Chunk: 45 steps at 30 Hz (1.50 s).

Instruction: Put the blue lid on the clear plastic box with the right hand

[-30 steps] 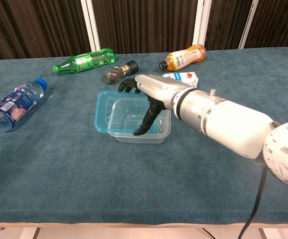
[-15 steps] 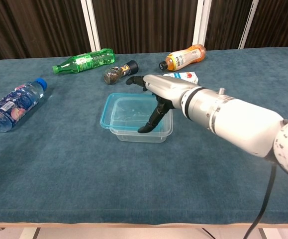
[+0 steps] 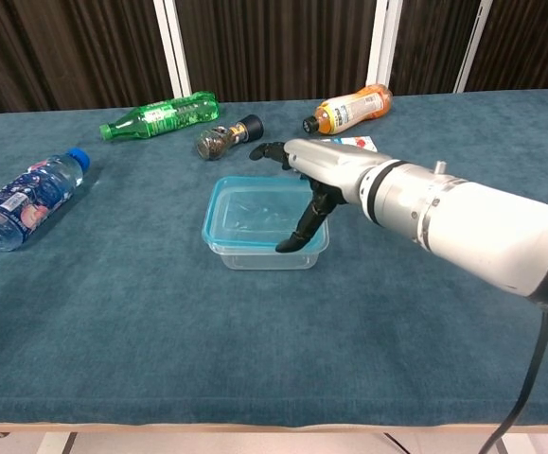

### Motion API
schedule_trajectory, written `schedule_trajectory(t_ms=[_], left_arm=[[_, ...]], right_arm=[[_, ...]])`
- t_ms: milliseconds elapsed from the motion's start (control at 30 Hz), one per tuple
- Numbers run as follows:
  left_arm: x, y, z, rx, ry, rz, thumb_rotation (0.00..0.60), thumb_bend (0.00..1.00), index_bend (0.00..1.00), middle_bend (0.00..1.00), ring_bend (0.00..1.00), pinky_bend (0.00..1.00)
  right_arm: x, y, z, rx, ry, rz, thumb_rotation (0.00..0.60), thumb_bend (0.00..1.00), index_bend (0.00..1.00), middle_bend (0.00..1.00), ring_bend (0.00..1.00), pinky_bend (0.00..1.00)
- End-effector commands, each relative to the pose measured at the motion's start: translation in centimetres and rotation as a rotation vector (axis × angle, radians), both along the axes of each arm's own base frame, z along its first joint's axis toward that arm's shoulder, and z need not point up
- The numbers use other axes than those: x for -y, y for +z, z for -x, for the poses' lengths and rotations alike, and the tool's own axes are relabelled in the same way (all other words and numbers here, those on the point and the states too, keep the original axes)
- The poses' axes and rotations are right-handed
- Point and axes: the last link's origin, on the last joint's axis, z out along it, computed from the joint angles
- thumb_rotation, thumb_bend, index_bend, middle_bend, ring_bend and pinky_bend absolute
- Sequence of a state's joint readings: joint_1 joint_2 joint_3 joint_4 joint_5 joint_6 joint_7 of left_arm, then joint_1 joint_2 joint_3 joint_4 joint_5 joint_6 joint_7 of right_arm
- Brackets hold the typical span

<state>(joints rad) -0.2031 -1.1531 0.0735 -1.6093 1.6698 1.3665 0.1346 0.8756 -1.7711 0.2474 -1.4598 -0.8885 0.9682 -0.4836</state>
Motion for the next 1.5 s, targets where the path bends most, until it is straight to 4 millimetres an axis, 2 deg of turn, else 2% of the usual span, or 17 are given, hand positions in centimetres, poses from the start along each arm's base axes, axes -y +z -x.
schedule_trajectory(t_ms=[33,400,533,667,933,1033,1267,1367,1500], left_arm=[[0.0,0.0,0.0,-0.001,0.000,0.001,0.600,0.30,0.12,0.03,0.14,0.43],[0.0,-0.1,-0.1,-0.004,-0.001,0.003,0.600,0.30,0.12,0.03,0.14,0.43],[0.0,-0.1,-0.1,-0.005,-0.001,0.004,0.600,0.30,0.12,0.03,0.14,0.43],[0.0,-0.1,-0.1,-0.004,-0.001,0.004,0.600,0.30,0.12,0.03,0.14,0.43],[0.0,-0.1,-0.1,-0.005,-0.003,0.004,0.600,0.30,0.12,0.03,0.14,0.43],[0.0,-0.1,-0.1,-0.004,-0.002,0.003,0.600,0.30,0.12,0.03,0.14,0.43],[0.0,-0.1,-0.1,-0.003,-0.001,0.004,0.600,0.30,0.12,0.03,0.14,0.43],[0.0,-0.1,-0.1,-0.003,-0.002,0.004,0.600,0.30,0.12,0.03,0.14,0.43],[0.0,-0.1,-0.1,-0.003,-0.002,0.006,0.600,0.30,0.12,0.03,0.14,0.43]], right_arm=[[0.1,0.2,0.1,-0.002,-0.003,0.008,0.600,0.40,0.08,0.12,0.14,0.32],[0.5,0.3,0.8,-0.006,-0.023,0.010,0.600,0.39,0.07,0.11,0.13,0.30],[0.6,0.2,0.9,-0.005,-0.029,0.005,0.600,0.32,0.05,0.10,0.11,0.28],[0.6,0.3,1.1,0.000,-0.031,0.004,0.600,0.30,0.03,0.08,0.10,0.27],[0.5,0.6,1.4,-0.018,-0.039,-0.005,0.600,0.24,0.00,0.00,0.00,0.13],[0.2,1.0,1.3,-0.023,-0.035,-0.011,0.600,0.22,0.00,0.00,0.00,0.09],[-1.2,2.4,0.1,0.001,0.028,0.018,0.600,0.23,0.00,0.00,0.00,0.10],[-1.6,2.8,-0.8,0.054,0.038,0.029,0.600,0.25,0.05,0.06,0.08,0.15],[-1.3,2.5,-1.5,0.043,0.060,0.076,0.600,0.37,0.25,0.24,0.27,0.29]])
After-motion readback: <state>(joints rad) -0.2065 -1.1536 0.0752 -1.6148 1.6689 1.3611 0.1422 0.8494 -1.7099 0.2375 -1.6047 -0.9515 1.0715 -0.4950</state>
